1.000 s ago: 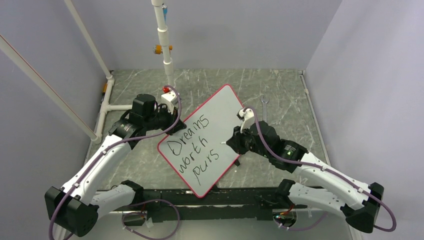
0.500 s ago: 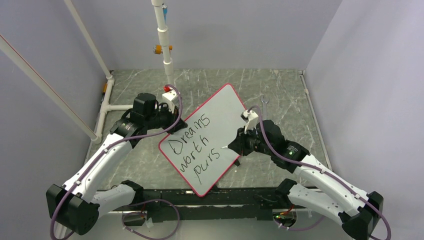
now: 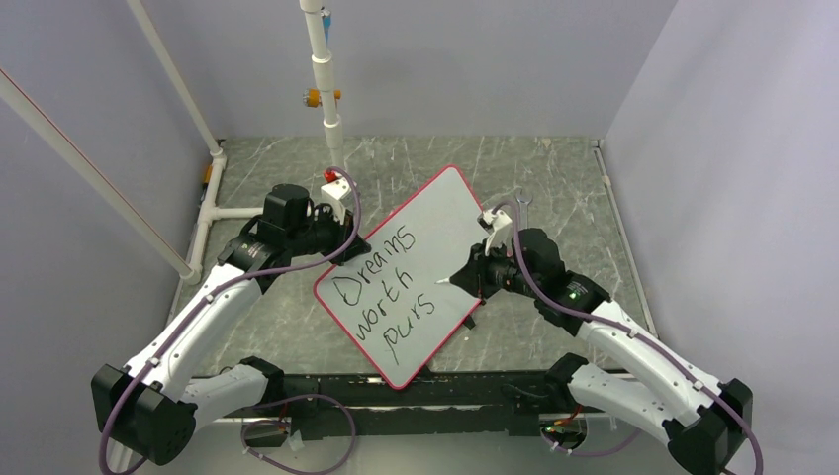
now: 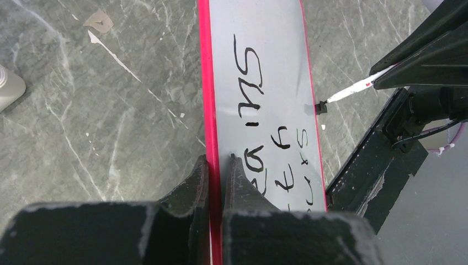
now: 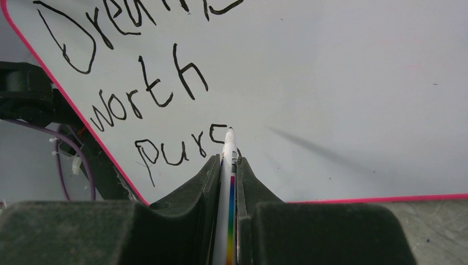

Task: Write a sentence on the whiteboard

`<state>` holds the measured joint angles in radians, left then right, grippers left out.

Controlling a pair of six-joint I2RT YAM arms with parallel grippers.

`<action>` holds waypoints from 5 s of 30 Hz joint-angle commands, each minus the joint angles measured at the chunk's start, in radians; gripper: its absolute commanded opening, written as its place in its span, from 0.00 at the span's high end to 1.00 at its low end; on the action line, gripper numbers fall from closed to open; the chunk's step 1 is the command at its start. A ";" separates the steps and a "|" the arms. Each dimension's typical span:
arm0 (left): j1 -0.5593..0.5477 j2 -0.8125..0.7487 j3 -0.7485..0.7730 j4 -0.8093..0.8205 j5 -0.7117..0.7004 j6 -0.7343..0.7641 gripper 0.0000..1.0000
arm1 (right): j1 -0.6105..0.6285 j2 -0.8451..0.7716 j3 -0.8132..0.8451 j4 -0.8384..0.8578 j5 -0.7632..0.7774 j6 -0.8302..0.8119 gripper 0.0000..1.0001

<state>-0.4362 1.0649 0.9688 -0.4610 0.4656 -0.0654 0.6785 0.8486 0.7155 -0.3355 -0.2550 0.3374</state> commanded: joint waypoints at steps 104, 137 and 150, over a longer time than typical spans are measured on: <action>-0.013 -0.011 -0.004 -0.045 -0.049 0.110 1.00 | -0.017 0.290 0.143 0.003 0.106 -0.019 1.00; -0.013 -0.016 -0.005 -0.047 -0.062 0.110 1.00 | -0.017 0.188 0.140 -0.073 0.153 -0.015 1.00; -0.012 -0.018 -0.007 -0.046 -0.059 0.110 1.00 | -0.027 0.205 0.116 0.073 0.181 0.064 1.00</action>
<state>-0.4355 1.0618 0.9688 -0.4744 0.4477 -0.0658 0.6598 1.0492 0.8154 -0.3569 -0.1005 0.3630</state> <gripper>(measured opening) 0.080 0.151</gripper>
